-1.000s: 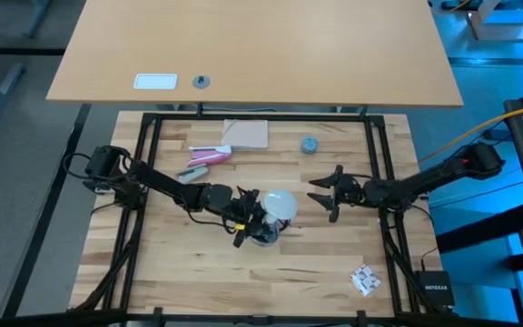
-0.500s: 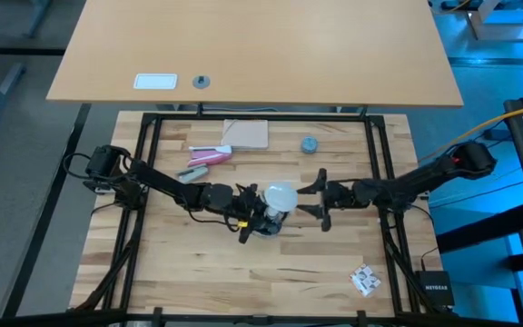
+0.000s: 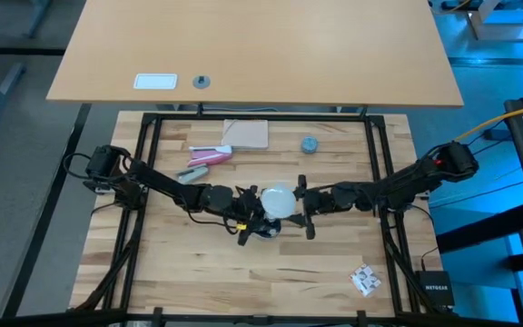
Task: Screw lightbulb
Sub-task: Remove the white lightbulb from the desk lamp
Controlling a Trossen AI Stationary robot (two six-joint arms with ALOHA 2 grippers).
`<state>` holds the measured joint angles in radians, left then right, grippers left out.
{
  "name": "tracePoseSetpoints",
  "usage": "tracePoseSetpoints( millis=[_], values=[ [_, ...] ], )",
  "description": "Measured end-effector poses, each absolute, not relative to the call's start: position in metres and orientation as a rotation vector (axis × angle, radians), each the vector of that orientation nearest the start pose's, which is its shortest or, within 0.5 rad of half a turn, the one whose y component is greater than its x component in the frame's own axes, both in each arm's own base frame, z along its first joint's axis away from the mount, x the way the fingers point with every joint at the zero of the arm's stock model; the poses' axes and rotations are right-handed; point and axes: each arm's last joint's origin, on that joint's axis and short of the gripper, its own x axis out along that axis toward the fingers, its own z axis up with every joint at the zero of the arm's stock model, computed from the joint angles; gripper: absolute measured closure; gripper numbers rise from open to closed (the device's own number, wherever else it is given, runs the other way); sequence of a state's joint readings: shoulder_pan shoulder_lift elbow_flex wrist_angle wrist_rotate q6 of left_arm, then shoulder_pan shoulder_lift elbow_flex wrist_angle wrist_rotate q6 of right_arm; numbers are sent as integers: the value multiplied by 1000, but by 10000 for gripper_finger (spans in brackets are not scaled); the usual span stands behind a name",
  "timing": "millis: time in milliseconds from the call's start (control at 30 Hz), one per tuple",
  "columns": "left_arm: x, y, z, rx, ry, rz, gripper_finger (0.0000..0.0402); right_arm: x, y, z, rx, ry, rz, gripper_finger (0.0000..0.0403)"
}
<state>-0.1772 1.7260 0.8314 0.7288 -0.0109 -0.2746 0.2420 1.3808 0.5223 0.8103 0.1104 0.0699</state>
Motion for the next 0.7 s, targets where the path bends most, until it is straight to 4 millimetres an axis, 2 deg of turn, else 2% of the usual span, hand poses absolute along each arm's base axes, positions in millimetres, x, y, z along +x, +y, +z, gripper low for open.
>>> tracePoseSetpoints(
  millis=[333,700],
  values=[
    [351,-62,194,-235,196,-139,226,268,64,216,77,39,172,194],
    [351,-62,196,-238,166,-137,226,268,62,219,124,4,78,194]
  ],
)
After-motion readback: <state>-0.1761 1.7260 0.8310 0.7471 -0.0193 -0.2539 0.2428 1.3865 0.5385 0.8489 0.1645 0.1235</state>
